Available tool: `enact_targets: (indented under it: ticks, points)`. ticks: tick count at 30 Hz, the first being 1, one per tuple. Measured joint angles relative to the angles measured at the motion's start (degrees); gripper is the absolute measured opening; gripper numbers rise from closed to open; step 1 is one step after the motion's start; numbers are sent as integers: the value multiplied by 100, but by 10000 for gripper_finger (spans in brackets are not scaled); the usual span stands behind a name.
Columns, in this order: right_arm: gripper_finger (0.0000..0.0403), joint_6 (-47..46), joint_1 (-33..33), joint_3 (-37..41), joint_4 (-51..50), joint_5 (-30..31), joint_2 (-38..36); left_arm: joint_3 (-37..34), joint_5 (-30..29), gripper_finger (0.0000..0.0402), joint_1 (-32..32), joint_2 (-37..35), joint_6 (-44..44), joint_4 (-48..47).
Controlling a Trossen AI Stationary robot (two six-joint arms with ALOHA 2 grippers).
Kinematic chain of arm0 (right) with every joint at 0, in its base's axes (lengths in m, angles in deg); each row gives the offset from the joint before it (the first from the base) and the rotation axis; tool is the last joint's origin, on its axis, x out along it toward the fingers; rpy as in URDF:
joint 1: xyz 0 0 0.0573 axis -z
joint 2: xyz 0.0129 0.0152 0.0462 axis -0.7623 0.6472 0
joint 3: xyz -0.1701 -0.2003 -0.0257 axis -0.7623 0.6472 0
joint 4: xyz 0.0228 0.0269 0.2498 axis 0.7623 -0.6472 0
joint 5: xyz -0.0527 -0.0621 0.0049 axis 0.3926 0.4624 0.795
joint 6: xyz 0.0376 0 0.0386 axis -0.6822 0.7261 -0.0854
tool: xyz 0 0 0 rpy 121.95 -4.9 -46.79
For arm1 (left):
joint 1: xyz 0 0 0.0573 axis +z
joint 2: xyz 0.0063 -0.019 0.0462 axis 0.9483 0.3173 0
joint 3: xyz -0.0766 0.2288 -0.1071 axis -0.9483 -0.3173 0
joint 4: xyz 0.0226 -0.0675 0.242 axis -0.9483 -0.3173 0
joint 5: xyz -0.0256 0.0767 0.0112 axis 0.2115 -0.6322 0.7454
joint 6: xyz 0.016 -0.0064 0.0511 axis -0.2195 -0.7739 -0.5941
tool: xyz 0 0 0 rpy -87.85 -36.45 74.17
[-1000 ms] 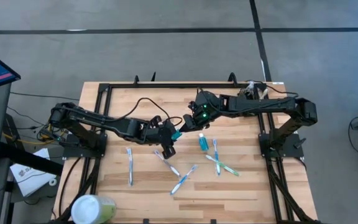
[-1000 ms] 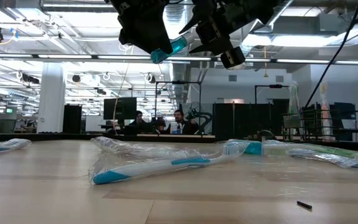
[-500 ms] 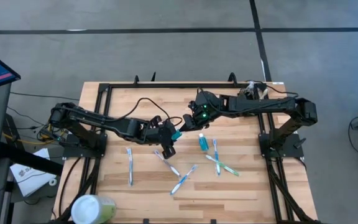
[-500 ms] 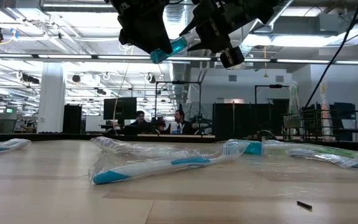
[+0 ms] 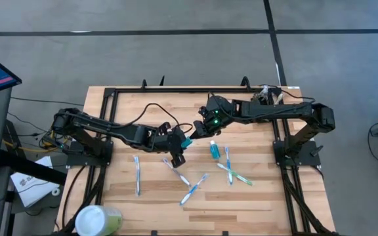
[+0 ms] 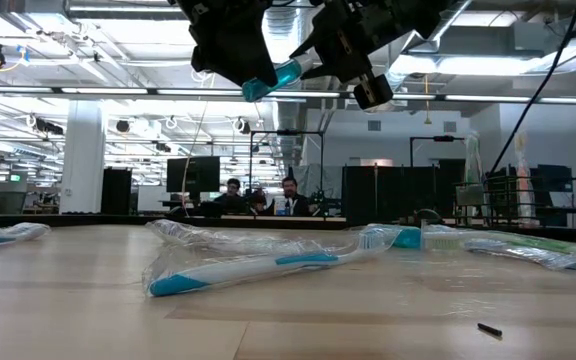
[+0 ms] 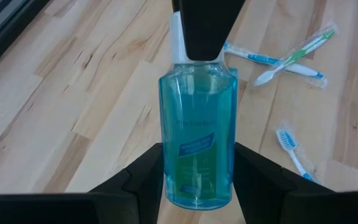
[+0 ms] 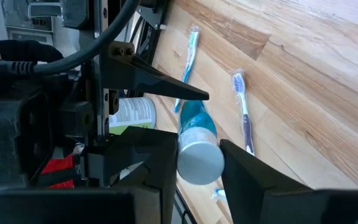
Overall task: Pick & Place toothbrushing station
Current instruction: Put the left blue mouthwash into the middle section of wire organizer
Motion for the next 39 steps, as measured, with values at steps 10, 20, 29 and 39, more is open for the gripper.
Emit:
enact_targets:
  ticks: [10, 20, 29, 39]
  points:
    - [86, 93, 0, 0, -24, -7, 0, 0, -4, 171, 0, 0, -2, -4]
    - [90, 153, 41, 7, -189, -35, -6, 4, 31, 195, 0, 0, 172, -4]
    - [90, 454, 164, -4, -688, 0, -220, 5, 46, 260, 2, 0, 518, -24]
    - [90, 886, 836, 2, -1692, 322, -1048, 4, 35, 274, 2, 0, 638, -55]
